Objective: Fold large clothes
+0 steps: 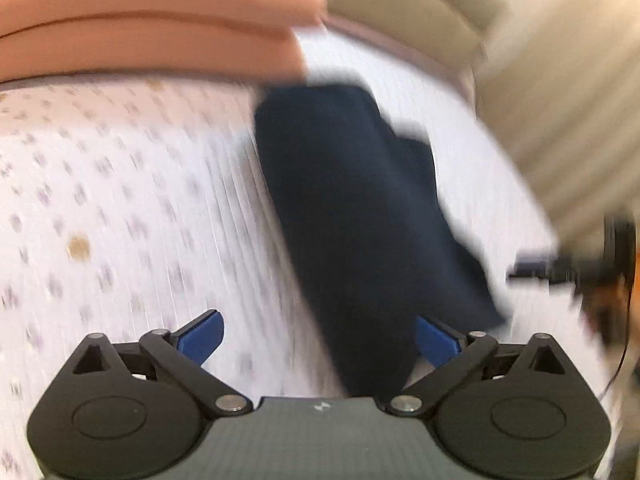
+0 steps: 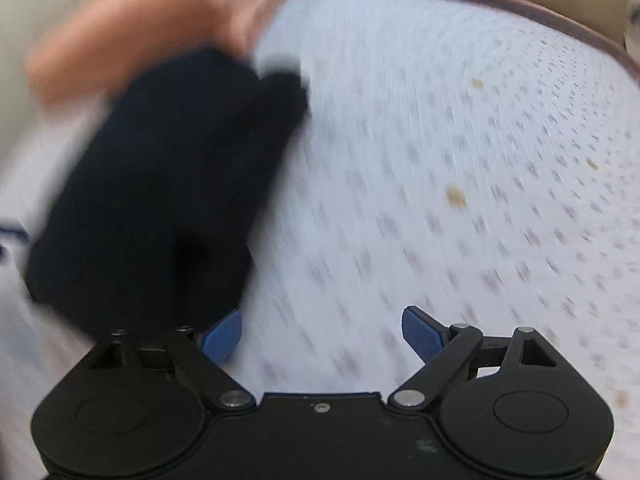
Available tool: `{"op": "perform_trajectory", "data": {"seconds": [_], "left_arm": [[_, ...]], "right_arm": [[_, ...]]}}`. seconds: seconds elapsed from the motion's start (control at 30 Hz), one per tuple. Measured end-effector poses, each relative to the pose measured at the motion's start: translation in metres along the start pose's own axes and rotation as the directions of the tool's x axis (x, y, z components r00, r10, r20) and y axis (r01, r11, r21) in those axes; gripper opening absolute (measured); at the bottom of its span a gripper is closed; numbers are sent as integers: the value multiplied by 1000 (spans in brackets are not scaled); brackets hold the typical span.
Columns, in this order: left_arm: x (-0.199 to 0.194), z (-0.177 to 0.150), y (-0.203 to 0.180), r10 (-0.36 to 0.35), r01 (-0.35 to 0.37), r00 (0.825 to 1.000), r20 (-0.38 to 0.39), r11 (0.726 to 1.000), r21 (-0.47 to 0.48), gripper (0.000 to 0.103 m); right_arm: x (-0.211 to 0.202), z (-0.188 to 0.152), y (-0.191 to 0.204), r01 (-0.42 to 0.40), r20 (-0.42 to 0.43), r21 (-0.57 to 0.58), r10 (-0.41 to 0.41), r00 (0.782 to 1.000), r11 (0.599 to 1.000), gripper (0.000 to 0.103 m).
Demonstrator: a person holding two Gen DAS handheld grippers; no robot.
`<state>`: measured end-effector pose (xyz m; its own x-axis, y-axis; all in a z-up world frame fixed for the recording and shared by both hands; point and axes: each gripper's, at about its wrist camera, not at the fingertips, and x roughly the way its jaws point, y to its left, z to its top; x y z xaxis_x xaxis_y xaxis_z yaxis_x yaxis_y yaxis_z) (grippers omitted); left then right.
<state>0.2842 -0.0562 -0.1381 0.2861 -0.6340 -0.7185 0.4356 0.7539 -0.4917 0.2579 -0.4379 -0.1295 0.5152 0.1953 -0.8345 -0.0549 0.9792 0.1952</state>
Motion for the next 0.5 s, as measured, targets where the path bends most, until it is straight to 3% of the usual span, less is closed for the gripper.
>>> {"op": "perform_trajectory", "data": {"seconds": [0.1, 0.27, 0.33, 0.4, 0.5], "left_arm": [[10, 35, 9, -15, 15, 1000, 5, 999, -40, 103], [52, 61, 10, -130, 122, 989, -72, 987, -101, 103], [68, 62, 5, -125, 119, 989, -82, 990, -70, 103], [79, 61, 0, -90, 90, 994, -70, 996, -5, 103], [106, 62, 5, -162, 156, 979, -123, 986, -54, 103]], "right_arm": [[10, 26, 5, -130, 83, 103, 122, 989, 986, 103], [73, 58, 5, -265, 12, 195, 267, 963, 944, 103], [91, 55, 11, -311, -31, 209, 324, 945, 927, 103], [94, 56, 15, -310, -61, 182, 326, 944, 933, 103], [106, 52, 9, -388, -8, 212, 399, 917, 897, 103]]}}
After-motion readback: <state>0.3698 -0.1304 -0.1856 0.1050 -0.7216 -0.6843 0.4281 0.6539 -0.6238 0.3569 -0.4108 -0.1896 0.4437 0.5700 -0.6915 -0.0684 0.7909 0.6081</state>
